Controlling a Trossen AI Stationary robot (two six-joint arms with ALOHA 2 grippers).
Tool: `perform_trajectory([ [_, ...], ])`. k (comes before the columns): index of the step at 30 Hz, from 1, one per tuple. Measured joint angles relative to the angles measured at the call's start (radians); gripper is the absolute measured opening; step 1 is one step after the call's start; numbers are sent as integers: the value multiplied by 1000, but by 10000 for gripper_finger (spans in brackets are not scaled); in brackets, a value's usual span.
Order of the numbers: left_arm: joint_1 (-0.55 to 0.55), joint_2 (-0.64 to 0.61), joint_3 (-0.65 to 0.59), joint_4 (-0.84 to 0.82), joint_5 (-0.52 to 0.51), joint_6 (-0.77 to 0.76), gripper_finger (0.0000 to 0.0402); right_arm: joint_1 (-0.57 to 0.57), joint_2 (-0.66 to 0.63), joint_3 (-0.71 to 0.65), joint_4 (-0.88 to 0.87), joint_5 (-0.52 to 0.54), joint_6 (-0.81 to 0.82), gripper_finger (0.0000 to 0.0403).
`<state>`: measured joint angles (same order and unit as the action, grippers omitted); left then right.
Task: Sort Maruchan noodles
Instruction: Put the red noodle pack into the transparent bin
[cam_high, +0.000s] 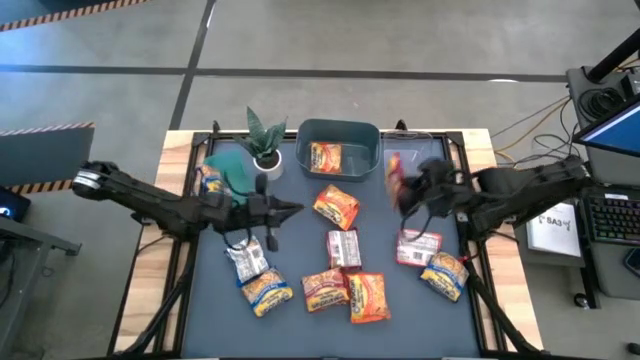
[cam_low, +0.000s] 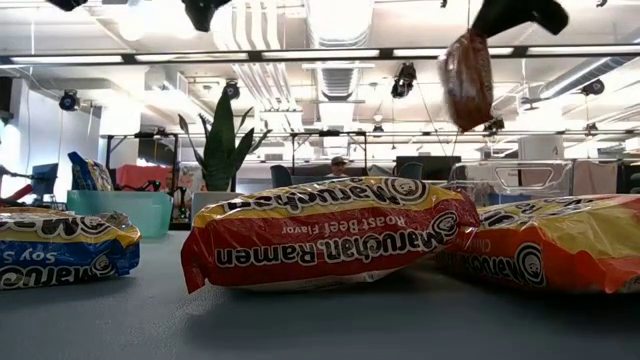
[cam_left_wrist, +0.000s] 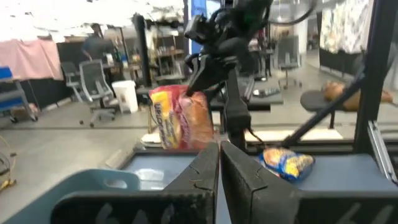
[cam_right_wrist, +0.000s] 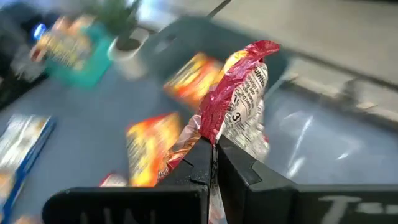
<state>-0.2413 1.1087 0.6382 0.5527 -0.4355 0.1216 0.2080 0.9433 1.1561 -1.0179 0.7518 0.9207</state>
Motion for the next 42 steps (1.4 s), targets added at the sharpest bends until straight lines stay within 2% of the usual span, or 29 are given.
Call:
perform_trajectory([
  [3,0,-54,-32,34,0,17,0,-52,-69,-7,-39,63,-5,8],
  [6,0,-87,-51,46,0,35,0,-109,-125,-33,-35,78,-24,8],
  [16,1,-123,-72,61,0,79,0,-245,-177,-167,38,65,-42,8],
  [23,1,-107,-69,61,0,97,0,-356,-136,-233,135,-1,-93,8],
  [32,1,-121,-62,62,-1,133,0,-505,-32,-246,257,-101,-212,8],
  [42,1,-136,-63,55,-1,138,0,-609,63,-329,446,-210,-289,8],
])
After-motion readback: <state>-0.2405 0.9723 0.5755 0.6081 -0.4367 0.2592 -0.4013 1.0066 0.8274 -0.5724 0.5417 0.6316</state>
